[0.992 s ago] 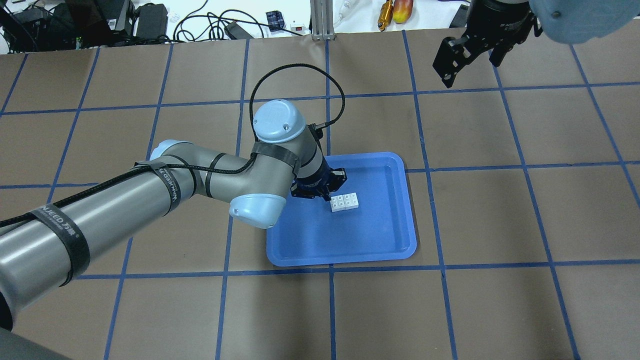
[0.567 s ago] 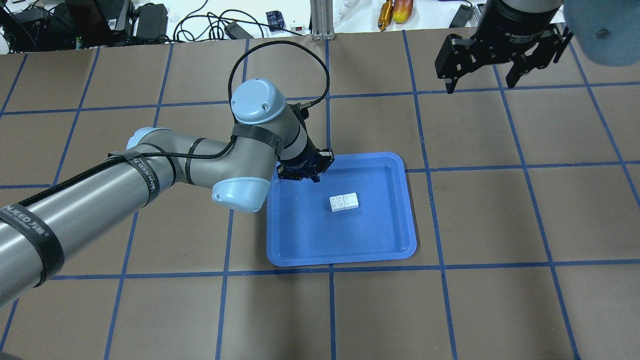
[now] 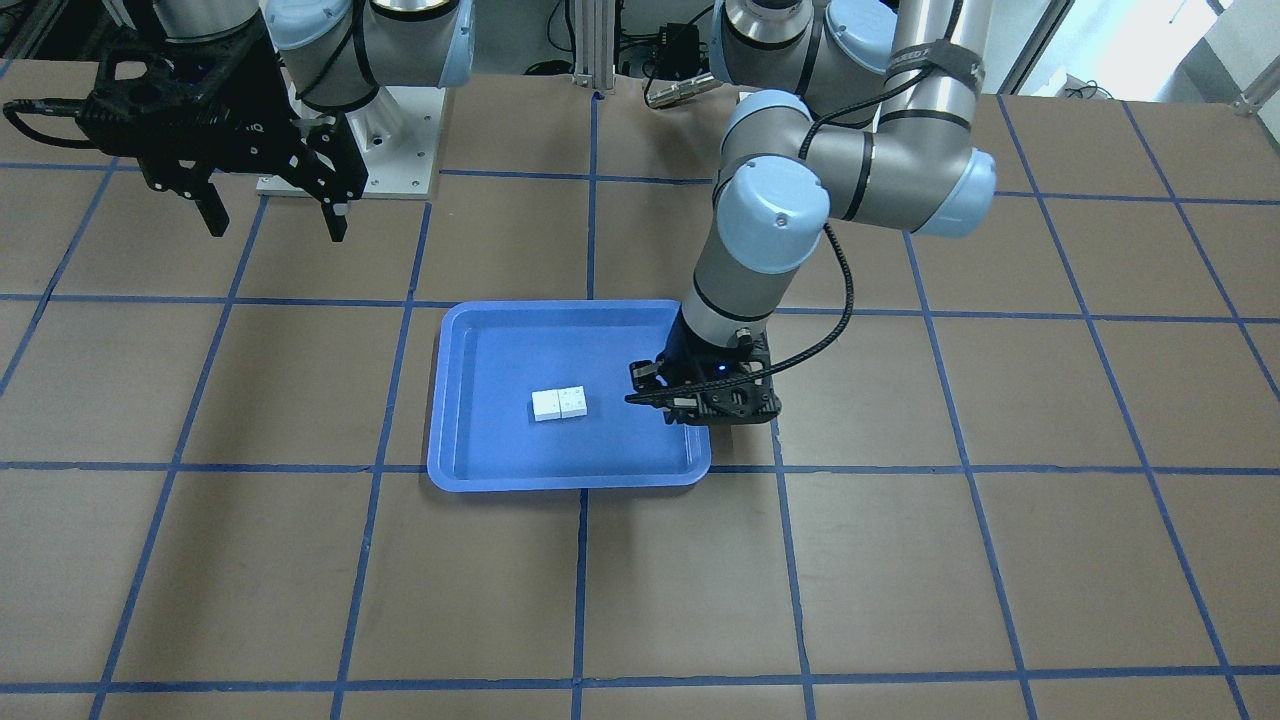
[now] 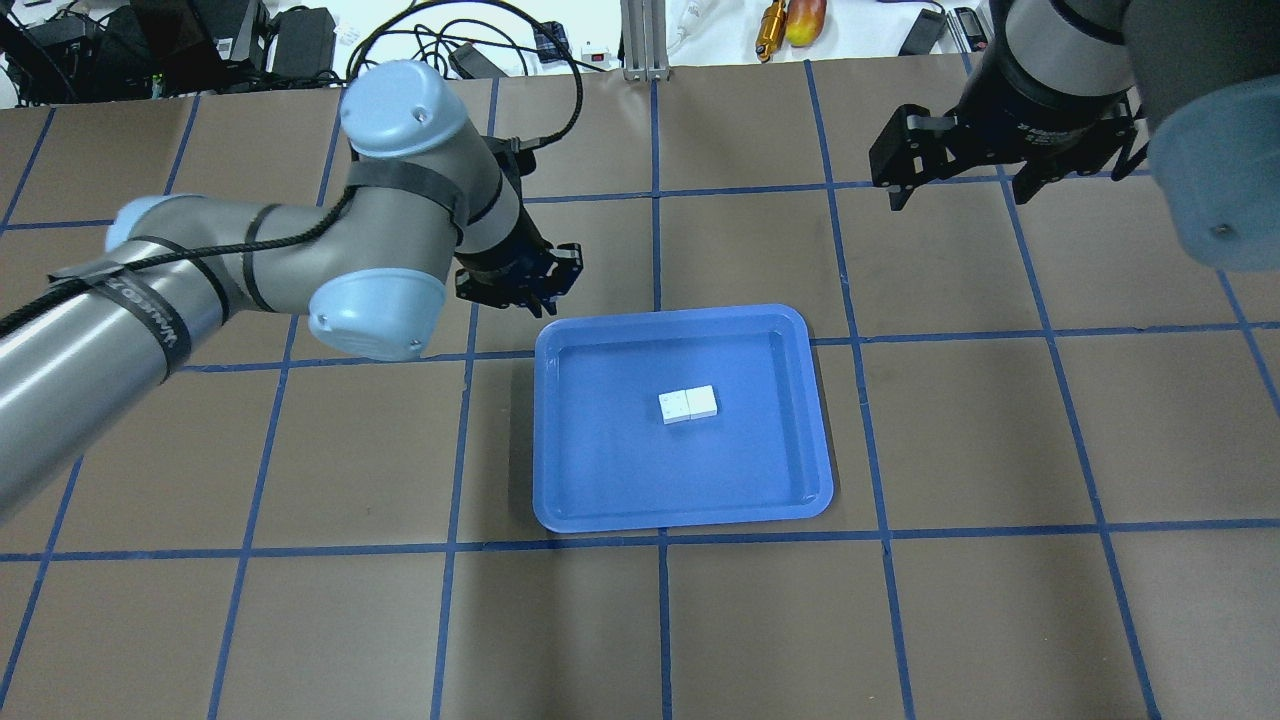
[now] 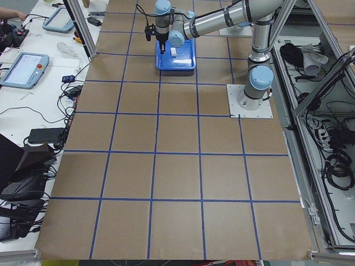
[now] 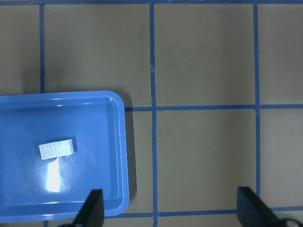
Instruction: Assemble white blocks and place on blue tray
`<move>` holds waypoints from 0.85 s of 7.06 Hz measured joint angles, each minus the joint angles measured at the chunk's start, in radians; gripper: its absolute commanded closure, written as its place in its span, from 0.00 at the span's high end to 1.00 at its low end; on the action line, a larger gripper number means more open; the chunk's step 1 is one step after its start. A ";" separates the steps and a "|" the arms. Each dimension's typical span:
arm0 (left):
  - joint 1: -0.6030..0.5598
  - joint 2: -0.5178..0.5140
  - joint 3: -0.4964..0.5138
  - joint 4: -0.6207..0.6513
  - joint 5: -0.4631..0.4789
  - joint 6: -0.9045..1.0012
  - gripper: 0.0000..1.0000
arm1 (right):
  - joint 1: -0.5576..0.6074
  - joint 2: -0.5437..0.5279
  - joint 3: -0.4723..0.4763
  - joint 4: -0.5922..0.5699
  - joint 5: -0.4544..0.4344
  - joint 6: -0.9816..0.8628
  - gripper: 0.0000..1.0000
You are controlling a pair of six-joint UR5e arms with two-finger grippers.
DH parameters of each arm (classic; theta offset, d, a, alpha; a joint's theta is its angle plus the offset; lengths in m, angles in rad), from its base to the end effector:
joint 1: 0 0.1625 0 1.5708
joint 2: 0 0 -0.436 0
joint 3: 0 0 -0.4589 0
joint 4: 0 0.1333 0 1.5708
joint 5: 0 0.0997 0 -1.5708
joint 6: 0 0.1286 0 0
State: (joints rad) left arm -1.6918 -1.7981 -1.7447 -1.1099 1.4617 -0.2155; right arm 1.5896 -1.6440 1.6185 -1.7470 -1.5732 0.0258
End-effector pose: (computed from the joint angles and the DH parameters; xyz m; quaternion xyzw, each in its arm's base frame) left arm -0.2220 -0.6055 0.2864 0.0455 -0.9970 0.0202 0.0587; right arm 0.1433 -0.5477 0.5030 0.0036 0.9949 -0.1007 0.0010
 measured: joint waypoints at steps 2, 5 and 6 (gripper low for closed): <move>0.101 0.066 0.169 -0.284 0.043 0.172 1.00 | 0.000 0.059 -0.080 0.021 0.029 0.002 1.00; 0.205 0.190 0.248 -0.425 0.122 0.307 1.00 | 0.000 0.075 -0.108 0.062 0.033 0.002 1.00; 0.220 0.232 0.247 -0.430 0.129 0.320 1.00 | 0.000 0.073 -0.106 0.064 0.035 -0.002 1.00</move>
State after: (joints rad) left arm -1.4716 -1.5664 -1.4979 -1.5404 1.5904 0.1042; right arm 1.5892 -1.5709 1.5123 -1.6833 -1.5381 0.0239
